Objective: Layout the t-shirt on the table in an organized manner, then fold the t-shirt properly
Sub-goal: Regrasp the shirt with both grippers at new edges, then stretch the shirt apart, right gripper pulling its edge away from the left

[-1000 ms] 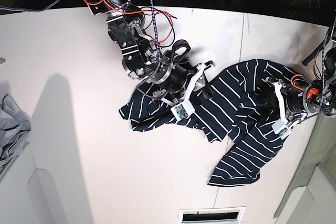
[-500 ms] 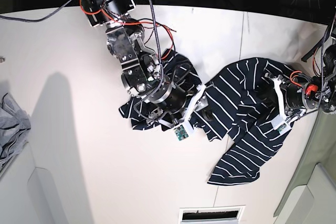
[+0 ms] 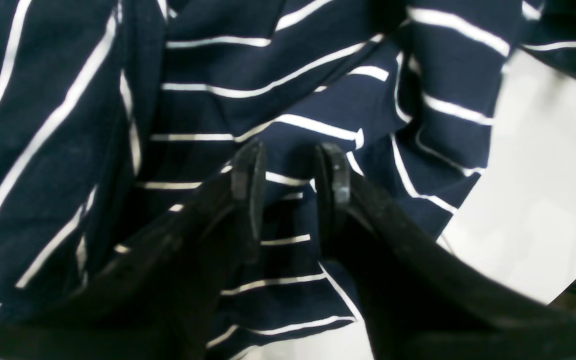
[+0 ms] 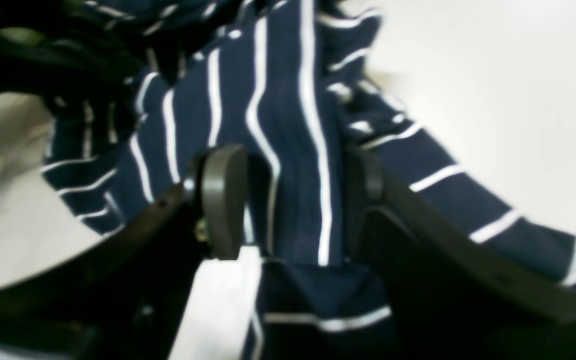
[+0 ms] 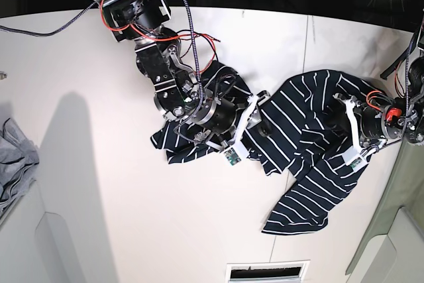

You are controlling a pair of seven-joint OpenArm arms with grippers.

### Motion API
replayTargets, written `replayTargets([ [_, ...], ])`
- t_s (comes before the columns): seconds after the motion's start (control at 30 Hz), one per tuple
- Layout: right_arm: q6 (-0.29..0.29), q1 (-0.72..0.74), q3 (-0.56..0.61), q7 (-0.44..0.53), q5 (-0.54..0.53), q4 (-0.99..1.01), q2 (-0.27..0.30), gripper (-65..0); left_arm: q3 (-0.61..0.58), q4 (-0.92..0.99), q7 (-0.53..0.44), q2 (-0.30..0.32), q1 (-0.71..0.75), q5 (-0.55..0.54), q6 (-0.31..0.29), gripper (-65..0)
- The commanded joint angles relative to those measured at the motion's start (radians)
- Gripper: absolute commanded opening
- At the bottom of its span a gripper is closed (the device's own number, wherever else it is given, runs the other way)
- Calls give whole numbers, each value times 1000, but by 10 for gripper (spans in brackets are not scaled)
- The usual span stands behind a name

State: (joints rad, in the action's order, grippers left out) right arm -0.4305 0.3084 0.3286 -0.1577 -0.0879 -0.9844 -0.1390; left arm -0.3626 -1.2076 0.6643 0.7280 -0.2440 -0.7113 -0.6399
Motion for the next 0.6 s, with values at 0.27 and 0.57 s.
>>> replayTargets([
  [0.27,-21,-7,9,24,-29,-21,-13,-650,11,-11,-23,17,-22,-10,0,-454],
  [0.57,-146,-60,35,-69,-157,-75,-13,-650,77,-11,-28,24,-24,-8,-36,-454],
])
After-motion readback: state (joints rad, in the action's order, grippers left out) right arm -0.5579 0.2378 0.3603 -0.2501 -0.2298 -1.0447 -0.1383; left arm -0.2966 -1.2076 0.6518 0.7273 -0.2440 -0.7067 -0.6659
